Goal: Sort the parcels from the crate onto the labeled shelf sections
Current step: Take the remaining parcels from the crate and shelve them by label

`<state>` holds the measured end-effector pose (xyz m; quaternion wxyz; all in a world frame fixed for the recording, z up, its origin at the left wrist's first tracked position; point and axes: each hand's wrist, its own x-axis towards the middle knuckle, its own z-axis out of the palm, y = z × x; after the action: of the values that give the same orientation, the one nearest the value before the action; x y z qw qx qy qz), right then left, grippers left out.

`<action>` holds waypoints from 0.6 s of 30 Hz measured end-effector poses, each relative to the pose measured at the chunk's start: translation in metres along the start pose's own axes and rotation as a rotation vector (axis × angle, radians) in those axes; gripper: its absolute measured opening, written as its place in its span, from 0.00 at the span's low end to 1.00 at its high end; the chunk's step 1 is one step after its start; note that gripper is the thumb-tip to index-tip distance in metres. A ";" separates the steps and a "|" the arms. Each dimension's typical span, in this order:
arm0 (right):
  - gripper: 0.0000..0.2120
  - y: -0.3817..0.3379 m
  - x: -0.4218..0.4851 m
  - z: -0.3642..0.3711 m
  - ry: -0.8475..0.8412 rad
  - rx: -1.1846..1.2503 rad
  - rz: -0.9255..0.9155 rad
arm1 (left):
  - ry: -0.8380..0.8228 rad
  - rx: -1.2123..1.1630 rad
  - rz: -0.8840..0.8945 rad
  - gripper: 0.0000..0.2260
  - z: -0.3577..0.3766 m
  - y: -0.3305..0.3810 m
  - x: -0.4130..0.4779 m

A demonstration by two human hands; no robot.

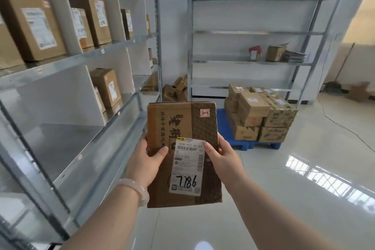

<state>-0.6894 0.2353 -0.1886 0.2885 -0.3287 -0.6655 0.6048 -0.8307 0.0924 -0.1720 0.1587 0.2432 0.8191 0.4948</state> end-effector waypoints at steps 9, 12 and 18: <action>0.26 0.012 0.118 0.022 0.060 -0.004 0.027 | -0.061 -0.052 0.008 0.20 0.025 -0.001 0.122; 0.25 0.009 0.155 0.035 0.068 0.018 0.031 | -0.076 -0.081 0.011 0.18 0.023 0.000 0.164; 0.28 -0.001 0.229 0.056 0.112 0.030 0.037 | -0.135 -0.097 0.036 0.16 0.023 0.009 0.248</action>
<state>-0.8745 0.3805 -0.1961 0.3189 -0.3697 -0.6333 0.6005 -1.0232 0.2507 -0.1790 0.2164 0.2829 0.7769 0.5192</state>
